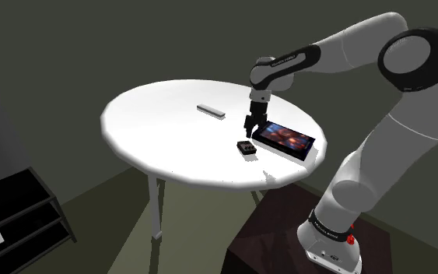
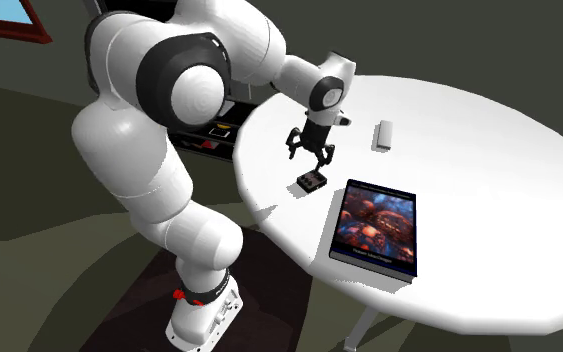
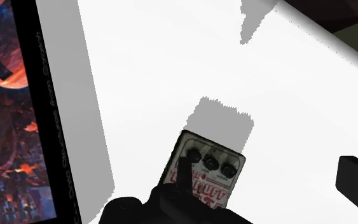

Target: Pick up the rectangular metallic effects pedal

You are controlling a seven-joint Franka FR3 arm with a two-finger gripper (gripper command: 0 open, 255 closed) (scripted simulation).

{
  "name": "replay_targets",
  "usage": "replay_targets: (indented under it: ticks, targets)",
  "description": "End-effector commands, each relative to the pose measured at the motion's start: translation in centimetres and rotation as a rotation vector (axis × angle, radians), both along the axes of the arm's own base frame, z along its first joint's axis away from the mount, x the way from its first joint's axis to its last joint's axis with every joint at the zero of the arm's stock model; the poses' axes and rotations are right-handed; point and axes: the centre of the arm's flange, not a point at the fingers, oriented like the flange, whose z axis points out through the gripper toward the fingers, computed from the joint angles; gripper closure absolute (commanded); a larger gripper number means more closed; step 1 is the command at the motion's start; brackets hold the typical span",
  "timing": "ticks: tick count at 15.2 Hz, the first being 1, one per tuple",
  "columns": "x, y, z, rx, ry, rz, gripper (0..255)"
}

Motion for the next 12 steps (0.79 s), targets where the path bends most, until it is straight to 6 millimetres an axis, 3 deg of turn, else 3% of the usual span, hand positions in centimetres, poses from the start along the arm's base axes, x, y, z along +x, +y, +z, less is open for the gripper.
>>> replay_targets:
  ticks: [1, 3, 10, 12]
  targets:
    - [1.1, -1.5, -2.2, 0.011, 0.021, -0.009, 0]
    - [1.7, -2.7, -3.6, 0.019, 0.035, -0.015, 0]
    - [1.7, -2.7, -7.6, 0.019, 0.035, -0.015, 0]
    - [1.6, -2.7, -7.6, 0.019, 0.035, -0.015, 0]
